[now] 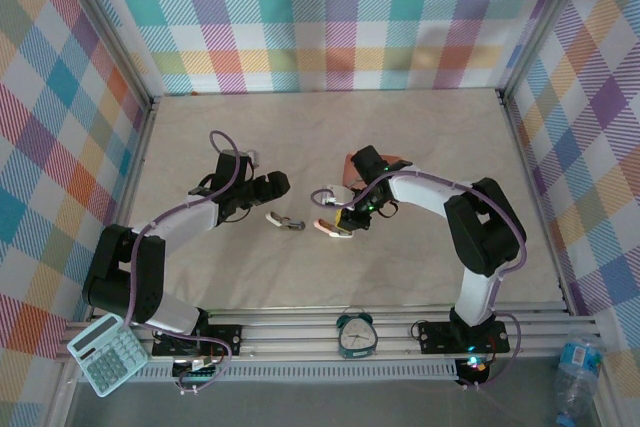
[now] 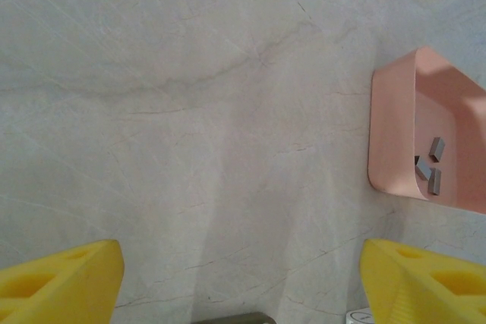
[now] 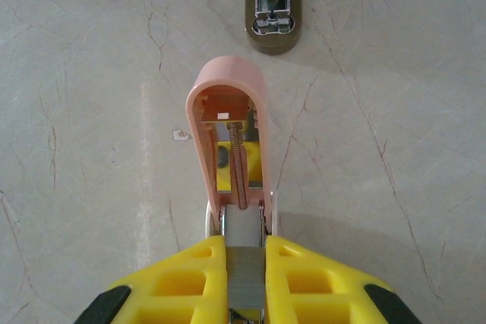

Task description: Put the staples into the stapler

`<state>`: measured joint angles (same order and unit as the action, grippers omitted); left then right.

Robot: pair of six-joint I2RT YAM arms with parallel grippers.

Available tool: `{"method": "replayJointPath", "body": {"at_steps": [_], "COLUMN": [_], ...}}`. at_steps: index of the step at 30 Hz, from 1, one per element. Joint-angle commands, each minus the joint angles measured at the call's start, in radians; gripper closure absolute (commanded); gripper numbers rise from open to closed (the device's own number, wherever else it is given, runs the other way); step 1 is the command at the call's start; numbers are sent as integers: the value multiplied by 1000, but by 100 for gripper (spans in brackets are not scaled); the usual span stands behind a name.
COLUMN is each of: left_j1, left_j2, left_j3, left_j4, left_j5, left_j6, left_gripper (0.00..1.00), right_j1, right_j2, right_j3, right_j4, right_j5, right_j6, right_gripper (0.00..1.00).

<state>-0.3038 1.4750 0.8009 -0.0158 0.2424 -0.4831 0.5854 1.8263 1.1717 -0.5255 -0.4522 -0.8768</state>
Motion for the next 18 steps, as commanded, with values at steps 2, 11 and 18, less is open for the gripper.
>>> {"method": "replayJointPath", "body": {"at_steps": [2, 11, 18], "left_j1": [19, 19, 18], "left_j2": [-3, -2, -3], "left_j3": [-14, -14, -14], "left_j4": [23, 27, 24], "left_j5": [-2, -2, 0], "left_j6": [-9, -9, -7], "left_gripper": [19, 19, 19], "right_j1": [11, 24, 24], "right_j2": [36, 53, 63], "right_j3": [43, 56, 67], "right_j4": [-55, -75, -85], "right_j5": [-19, 7, 17], "right_j6": [-29, -27, -26], "right_gripper": [86, 86, 86]}}
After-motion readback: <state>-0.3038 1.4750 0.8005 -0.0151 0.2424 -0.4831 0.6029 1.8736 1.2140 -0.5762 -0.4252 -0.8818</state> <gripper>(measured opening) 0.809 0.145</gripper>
